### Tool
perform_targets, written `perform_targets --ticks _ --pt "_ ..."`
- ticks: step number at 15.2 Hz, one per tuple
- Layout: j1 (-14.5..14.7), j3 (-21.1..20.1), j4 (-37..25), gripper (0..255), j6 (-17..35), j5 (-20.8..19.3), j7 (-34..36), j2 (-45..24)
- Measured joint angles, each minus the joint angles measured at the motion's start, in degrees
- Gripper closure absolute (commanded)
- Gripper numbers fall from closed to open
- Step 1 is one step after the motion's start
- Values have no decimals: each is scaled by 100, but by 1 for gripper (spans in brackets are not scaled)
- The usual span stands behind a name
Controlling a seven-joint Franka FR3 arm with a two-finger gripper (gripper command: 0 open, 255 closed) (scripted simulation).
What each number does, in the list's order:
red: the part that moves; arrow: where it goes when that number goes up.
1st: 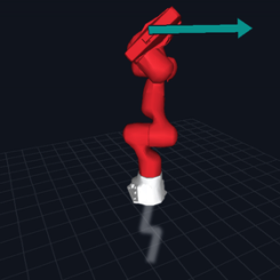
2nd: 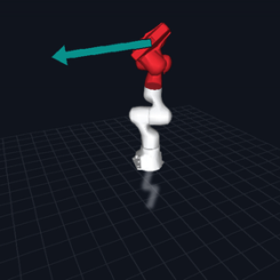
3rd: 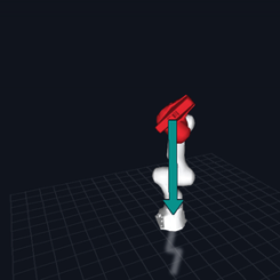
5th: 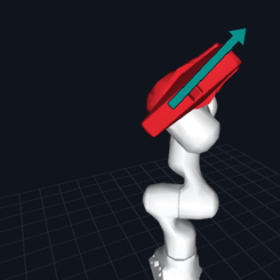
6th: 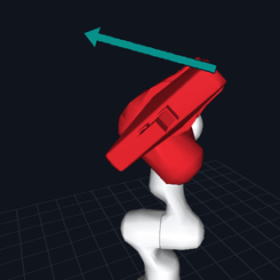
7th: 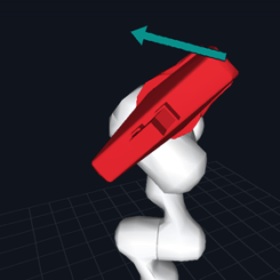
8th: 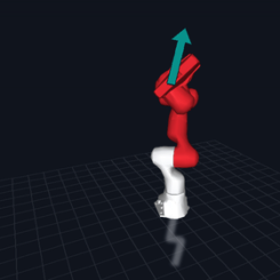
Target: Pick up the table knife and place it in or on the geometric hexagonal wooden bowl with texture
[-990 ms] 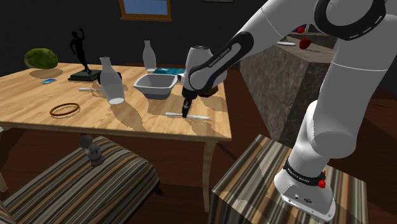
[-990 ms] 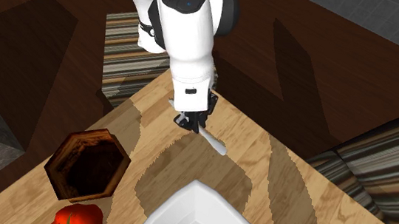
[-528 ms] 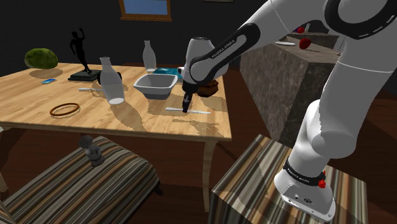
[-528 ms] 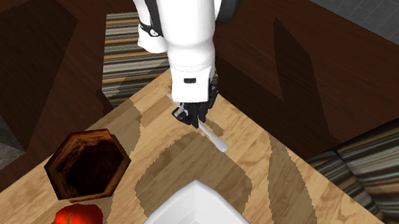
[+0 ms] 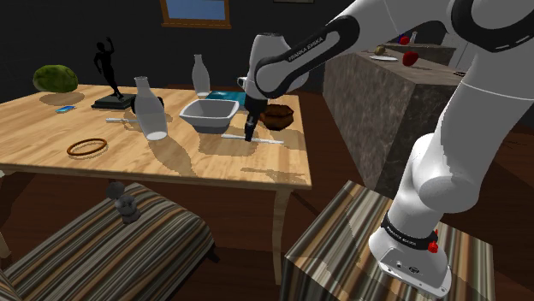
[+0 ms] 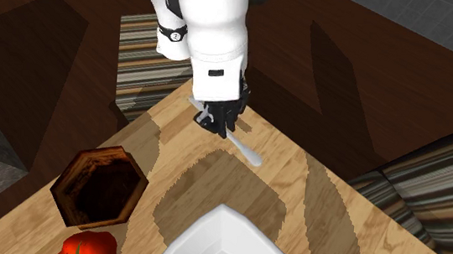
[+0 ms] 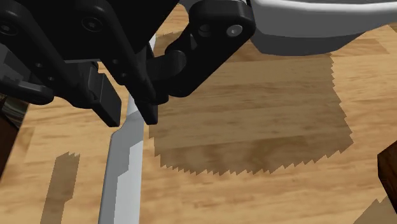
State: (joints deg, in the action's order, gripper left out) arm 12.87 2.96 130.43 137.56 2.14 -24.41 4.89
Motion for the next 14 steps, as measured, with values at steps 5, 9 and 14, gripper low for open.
perform_targets --ticks 5,9,14 --pt "-10 6 -178 255 -376 -23 8 199" --pt "-6 -6 -380 255 -686 -44 46 307" --pt "-14 1 -681 255 -1088 -57 47 408"
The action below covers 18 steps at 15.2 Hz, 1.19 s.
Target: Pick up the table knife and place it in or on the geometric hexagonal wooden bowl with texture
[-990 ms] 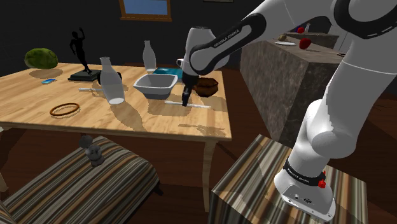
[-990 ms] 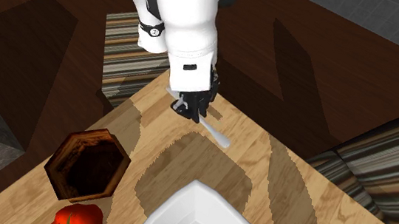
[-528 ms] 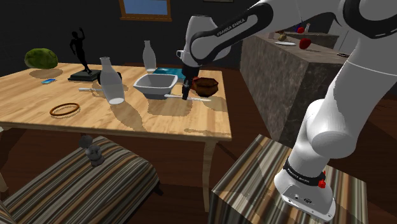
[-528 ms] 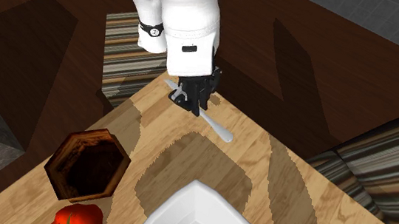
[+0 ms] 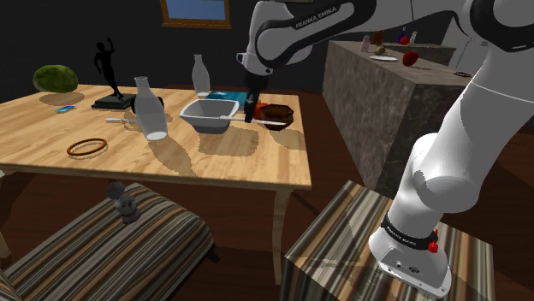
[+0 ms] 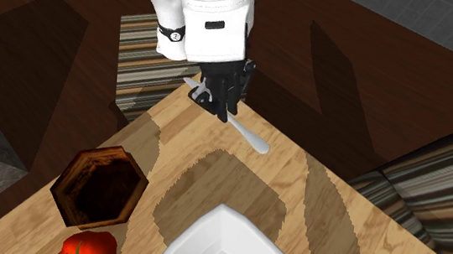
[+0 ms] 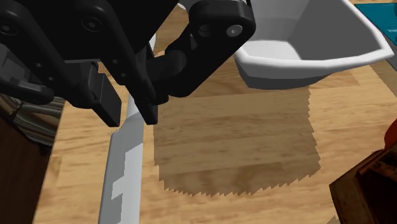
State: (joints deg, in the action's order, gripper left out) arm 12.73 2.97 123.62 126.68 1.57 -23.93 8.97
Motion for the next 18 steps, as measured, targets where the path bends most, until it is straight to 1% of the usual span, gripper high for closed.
perform_targets --ticks 3,7,9,18 --pt "5 -10 -148 255 -215 -10 25 68" --pt "-148 229 -346 255 -333 49 -387 -28" --pt "-263 406 -454 255 -347 105 -702 -134" --pt "-794 1087 -1443 255 -672 477 -2054 -908"
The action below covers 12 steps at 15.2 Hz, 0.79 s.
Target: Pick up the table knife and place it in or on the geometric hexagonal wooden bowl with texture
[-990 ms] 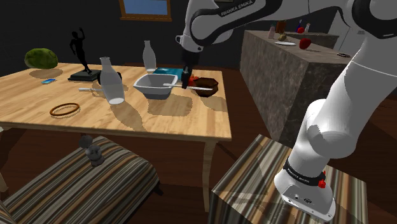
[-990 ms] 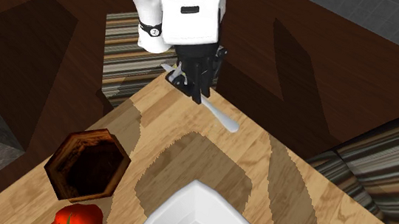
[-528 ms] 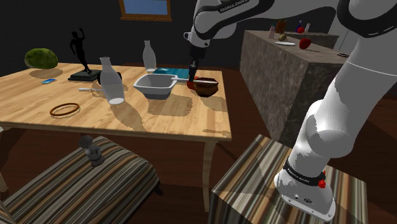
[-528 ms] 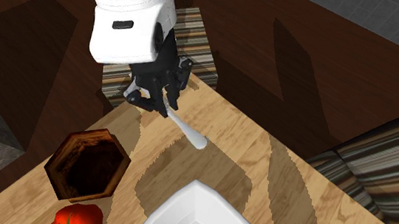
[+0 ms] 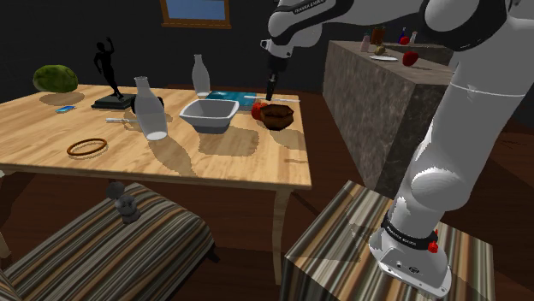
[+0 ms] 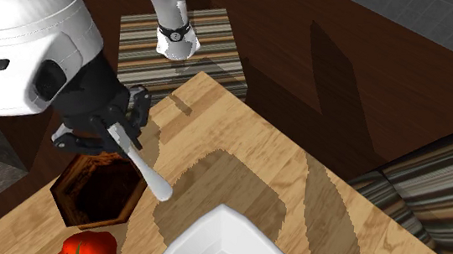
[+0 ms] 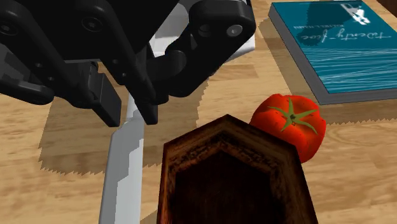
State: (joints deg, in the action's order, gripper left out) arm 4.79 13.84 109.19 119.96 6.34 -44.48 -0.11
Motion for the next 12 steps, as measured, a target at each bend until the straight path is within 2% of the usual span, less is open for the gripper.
perform_targets --ticks 6,12 --pt "-406 316 -964 255 -337 366 -796 -749" --pt "-464 337 -826 255 -58 466 -960 -916"
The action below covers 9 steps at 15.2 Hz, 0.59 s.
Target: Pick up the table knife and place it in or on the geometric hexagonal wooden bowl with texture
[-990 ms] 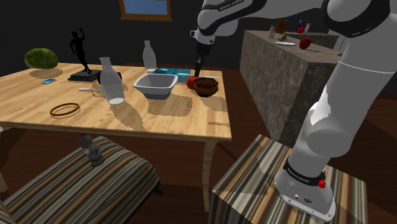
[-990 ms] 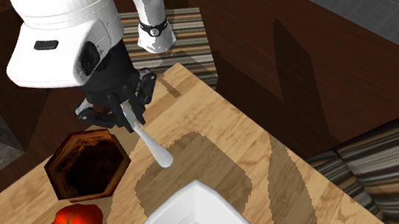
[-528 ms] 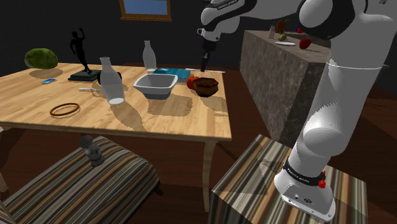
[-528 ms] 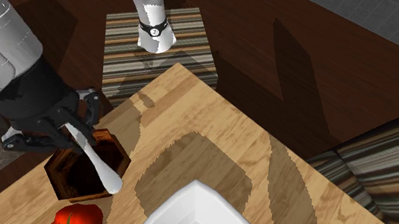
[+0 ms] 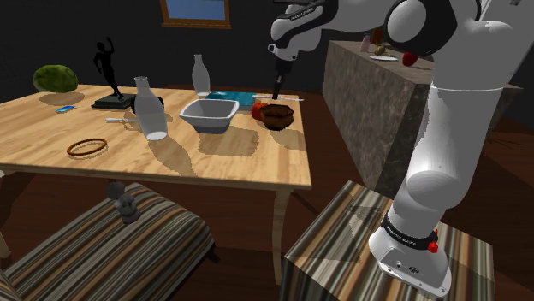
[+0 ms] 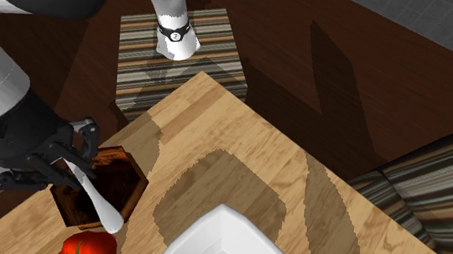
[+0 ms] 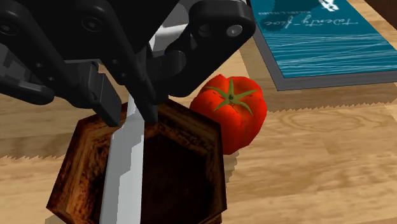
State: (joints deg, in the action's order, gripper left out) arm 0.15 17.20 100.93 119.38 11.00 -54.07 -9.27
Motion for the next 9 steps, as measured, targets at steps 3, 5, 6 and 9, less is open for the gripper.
perform_targets --ticks 3,5,6,9 --pt "-3 -7 170 255 210 38 -50 -45" --pt "-11 -11 268 255 362 78 -95 -107" --pt "-8 -17 324 255 431 89 -102 -123" --pt "-10 -27 500 255 651 134 -154 -171"
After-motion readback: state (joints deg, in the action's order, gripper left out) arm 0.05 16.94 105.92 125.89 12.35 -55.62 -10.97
